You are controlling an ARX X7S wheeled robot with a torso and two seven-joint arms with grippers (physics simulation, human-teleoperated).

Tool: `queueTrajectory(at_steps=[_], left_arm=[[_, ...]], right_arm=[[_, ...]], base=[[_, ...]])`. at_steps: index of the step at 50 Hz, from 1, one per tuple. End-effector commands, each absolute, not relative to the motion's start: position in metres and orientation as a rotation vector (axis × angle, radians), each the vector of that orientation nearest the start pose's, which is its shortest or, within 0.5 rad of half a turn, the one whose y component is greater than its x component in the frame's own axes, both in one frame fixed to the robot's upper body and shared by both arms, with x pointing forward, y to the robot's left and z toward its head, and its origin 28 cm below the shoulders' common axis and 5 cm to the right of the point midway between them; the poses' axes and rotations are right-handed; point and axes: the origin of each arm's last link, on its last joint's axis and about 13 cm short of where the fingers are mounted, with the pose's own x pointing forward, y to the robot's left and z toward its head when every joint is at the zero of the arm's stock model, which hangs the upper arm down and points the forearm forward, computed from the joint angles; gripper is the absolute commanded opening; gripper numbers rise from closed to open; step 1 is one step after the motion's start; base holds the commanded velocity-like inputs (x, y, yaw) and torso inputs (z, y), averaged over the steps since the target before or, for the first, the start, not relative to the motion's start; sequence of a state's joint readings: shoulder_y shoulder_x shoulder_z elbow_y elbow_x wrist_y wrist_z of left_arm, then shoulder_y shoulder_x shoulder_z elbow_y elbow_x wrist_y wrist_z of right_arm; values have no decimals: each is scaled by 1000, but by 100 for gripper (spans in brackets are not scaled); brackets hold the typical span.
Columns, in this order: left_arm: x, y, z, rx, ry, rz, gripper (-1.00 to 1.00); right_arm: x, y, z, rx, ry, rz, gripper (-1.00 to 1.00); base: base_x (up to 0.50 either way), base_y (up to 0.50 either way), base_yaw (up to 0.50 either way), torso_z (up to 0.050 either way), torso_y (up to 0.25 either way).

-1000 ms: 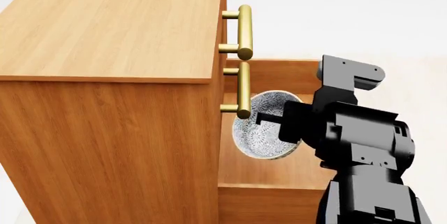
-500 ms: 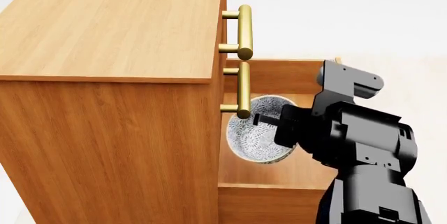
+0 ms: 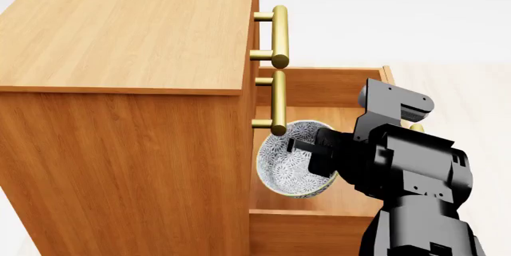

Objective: Put the bowl in the bottom drawer of the cabinet and close it.

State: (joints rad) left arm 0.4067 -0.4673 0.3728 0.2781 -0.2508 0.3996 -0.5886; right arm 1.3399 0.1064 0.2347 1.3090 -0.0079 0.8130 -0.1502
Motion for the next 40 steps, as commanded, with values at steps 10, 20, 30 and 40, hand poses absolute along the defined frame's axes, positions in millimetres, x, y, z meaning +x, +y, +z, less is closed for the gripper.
queueTrajectory(at_steps=[10,20,30,40], left_arm=[[101,220,24,-59,-107,117,100],[102,220,23,-59,-107,117,100],[102,220,22,-57,-107,117,100],[102,220,22,-59,-107,116,100]], right_arm=[[400,-133,155,263,718,115,100],[403,-134,159,234,686,130,100],[407,-133,175,229,644,145,100],[410,-134,184,226,618,144,100]], base=[[0,0,0,0,0],[0,0,0,0,1],[0,0,0,0,0],[0,0,0,0,0]])
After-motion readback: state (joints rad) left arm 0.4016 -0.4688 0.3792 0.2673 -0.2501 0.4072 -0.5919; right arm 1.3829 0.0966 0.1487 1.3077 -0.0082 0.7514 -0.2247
